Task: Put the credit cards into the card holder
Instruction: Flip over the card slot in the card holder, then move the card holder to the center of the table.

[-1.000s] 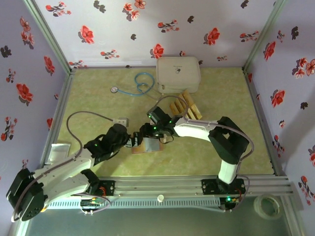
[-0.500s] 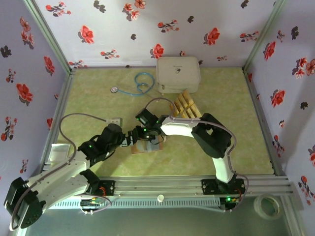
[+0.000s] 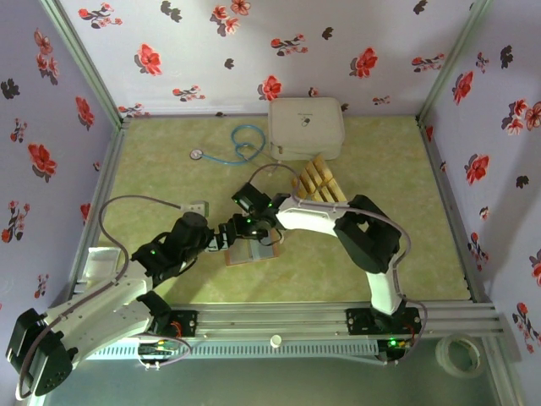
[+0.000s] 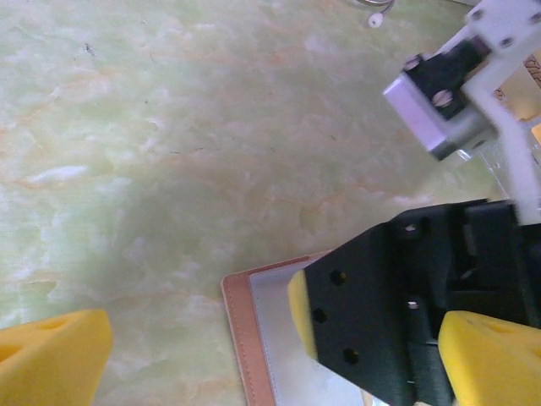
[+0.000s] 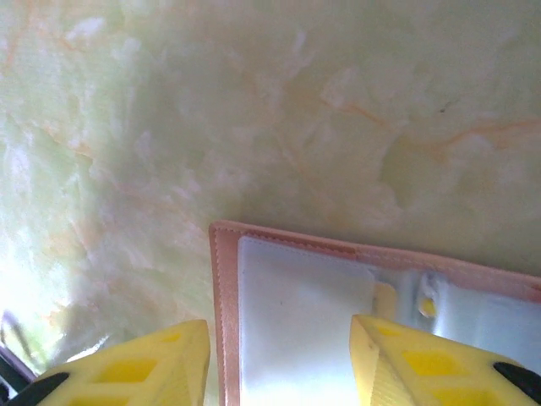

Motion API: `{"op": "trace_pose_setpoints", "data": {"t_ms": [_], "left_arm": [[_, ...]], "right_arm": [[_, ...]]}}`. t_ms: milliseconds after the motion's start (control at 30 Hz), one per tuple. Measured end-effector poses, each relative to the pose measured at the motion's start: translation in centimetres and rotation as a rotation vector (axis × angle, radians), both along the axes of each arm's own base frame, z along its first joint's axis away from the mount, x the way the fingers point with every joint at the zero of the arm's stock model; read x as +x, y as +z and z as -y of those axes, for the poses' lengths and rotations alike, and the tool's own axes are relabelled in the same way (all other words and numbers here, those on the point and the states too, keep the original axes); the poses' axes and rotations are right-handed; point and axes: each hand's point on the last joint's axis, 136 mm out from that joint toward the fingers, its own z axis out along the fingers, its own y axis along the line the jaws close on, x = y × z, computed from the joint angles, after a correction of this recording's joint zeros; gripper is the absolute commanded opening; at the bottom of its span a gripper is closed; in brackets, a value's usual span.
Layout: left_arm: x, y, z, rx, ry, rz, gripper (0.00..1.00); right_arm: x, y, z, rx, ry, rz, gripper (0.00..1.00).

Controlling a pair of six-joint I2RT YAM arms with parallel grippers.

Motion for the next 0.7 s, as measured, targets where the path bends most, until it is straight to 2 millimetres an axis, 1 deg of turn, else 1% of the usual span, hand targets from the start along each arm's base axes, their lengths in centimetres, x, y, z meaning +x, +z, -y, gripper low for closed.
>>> {"op": "trace_pose_setpoints", "data": {"t_ms": [33,133,167,233,300,333,400,467,533,633,700], "left_arm": [[0.0,-0.1,0.0,0.002,0.0,-0.002,1.0],[-0.1,-0.1,-0.1,0.006,-0.001,-0.006,1.0],[-0.1,-0.2,0.0,0.008,-0.001,-0.008,1.0],[0.0,-0.3,0.1,0.013,-0.003,-0.017,1.0],[0.0,-0.7,0.2,0.021,-0.005,-0.031,1.0],[0.1,-0.8,0.2,0.026,-0.004,-0.039,1.0],[0.2,-1.1,0.3,0.036,-0.004,-0.049,1.0],[0.2,-1.5,0.4,0.044,-0.007,-0.062,1.0],[0.3,-1.8,0.5,0.054,-0.011,-0.074,1.0],[0.5,-2.2,0.9,0.069,-0.018,-0.094,1.0],[0.6,-2.5,1.1,0.075,-0.025,-0.107,1.0]], "right_arm": [[0.2,0.7,0.3,-0.002,0.001,0.014,0.47],[1.2,3.5,1.7,-0.001,-0.011,0.08,0.47],[1.7,4.5,2.4,-0.003,-0.02,0.111,0.47],[2.6,5.9,4.1,-0.019,-0.044,0.165,0.47],[3.0,6.4,6.2,-0.058,-0.065,0.203,0.48],[3.1,6.2,7.4,-0.086,-0.076,0.214,0.48],[3.2,5.3,9.5,-0.149,-0.089,0.221,0.48],[2.7,3.6,11.2,-0.216,-0.089,0.208,0.48],[2.0,2.1,12.5,-0.265,-0.079,0.19,0.47],[1.2,0.5,13.5,-0.309,-0.068,0.163,0.44],[0.9,-0.2,13.8,-0.327,-0.062,0.153,0.37]]}}
